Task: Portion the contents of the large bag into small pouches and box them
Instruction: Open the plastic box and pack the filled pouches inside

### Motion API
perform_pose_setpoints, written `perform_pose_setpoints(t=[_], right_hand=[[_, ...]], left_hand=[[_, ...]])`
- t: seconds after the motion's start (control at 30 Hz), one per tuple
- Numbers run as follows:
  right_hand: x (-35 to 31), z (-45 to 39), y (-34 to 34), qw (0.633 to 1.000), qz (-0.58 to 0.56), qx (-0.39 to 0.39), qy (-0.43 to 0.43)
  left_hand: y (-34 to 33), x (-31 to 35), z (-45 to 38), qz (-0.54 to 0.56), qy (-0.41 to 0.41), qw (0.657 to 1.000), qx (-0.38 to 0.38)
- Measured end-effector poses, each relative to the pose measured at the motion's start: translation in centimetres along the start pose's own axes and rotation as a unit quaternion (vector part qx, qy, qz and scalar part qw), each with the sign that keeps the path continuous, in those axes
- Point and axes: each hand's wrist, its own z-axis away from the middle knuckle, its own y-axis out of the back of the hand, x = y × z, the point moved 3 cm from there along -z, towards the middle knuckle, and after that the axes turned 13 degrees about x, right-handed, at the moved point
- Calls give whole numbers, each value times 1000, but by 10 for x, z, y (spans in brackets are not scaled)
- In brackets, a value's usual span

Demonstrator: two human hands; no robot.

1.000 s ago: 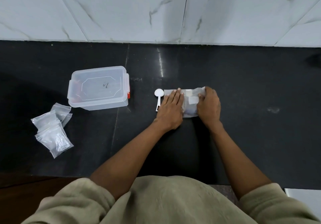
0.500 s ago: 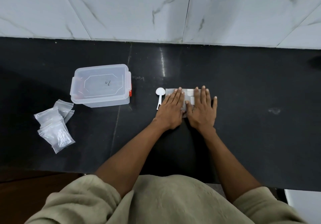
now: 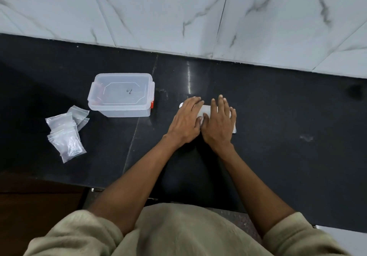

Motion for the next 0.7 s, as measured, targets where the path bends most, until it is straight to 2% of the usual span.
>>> perform_pose_setpoints(t=[0.13, 0.27, 0.43, 0.57, 0.63, 0.7], right_hand=[[-51, -15, 9, 989, -150, 5, 8], [-103, -24, 8, 966, -258, -12, -35], [-164, -42, -7, 953, -264, -74, -128], [-198, -45, -25, 956, -227, -92, -163], [-207, -40, -30, 953, -229, -75, -184], [-209, -34, -30, 948, -232, -60, -208]], left_hand=[[48, -9, -1, -11, 7, 990, 137], [94, -44, -7, -36, 60, 981, 184], [162, -101, -12, -95, 194, 939, 269], [200, -162, -11, -171, 354, 890, 230], [207, -187, -7, -108, 410, 889, 176], [206, -202, -2, -21, 415, 901, 126]])
